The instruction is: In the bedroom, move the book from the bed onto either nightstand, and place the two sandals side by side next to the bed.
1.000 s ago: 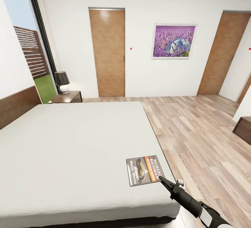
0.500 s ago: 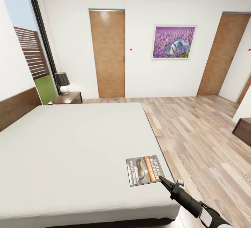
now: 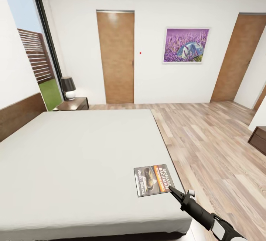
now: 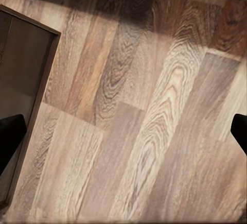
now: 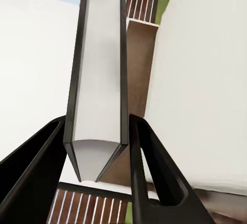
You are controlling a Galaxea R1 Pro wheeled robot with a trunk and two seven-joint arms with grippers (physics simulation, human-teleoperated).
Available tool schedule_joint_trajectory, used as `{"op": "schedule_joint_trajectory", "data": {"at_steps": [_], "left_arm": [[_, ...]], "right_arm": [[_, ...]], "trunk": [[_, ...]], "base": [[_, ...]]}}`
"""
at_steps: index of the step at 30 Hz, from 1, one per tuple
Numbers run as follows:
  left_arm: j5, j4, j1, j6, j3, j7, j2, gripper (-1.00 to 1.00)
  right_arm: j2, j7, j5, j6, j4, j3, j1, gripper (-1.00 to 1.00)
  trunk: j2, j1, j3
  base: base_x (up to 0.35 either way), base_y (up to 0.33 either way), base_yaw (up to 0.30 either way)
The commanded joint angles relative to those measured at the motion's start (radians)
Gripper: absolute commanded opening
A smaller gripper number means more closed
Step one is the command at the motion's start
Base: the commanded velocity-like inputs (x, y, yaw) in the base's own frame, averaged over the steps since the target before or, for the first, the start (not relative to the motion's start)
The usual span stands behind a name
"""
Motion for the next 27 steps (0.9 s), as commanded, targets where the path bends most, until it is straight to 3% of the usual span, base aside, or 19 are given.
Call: {"op": "schedule_joint_trajectory", "data": {"at_steps": [1, 27], "left_arm": [[0.011, 0.002, -0.001, -0.002, -0.008, -0.005, 0.000, 1.00], [0.011, 0.002, -0.001, -0.003, -0.009, 0.008, -0.015, 1.00]], "right_arm": [[0.000, 0.002, -0.008, 0.010, 0.000, 0.005, 0.000, -1.00], [-0.001, 0.002, -0.001, 0.010, 0.000, 0.005, 0.000, -1.00]], "trunk": [[0.007, -0.004, 0.001], [0.189, -0.104, 0.058]], "base": [[0.000, 0.000, 0.163], [0.000, 0.000, 0.216]]}}
